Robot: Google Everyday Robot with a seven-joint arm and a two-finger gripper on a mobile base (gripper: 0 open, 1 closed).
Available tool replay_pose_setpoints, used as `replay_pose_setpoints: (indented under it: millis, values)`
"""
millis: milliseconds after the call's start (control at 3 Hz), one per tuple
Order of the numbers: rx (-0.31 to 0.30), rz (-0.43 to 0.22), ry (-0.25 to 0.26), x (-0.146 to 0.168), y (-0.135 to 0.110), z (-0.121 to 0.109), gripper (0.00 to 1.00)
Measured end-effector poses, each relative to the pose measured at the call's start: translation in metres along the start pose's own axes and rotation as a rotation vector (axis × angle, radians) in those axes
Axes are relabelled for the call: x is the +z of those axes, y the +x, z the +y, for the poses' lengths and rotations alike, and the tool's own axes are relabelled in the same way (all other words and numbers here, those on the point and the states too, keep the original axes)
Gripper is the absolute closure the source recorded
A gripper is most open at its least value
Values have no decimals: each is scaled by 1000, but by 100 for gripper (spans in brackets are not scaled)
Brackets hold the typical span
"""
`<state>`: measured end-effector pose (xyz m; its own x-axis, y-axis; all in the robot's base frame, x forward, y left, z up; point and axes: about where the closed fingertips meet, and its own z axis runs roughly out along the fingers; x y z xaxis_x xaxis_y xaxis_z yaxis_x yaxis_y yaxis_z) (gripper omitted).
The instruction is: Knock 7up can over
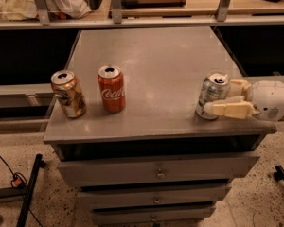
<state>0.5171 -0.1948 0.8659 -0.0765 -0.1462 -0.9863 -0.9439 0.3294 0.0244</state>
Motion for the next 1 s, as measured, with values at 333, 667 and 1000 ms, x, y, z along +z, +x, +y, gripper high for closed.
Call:
replay_pose_setpoints:
  millis: [333,667,1000]
  values:
    - [24,-27,-40,7,-5,6,63]
    - [15,20,-62,10,-19,3,87]
    - [-74,202,-51,17,-45,-7,100]
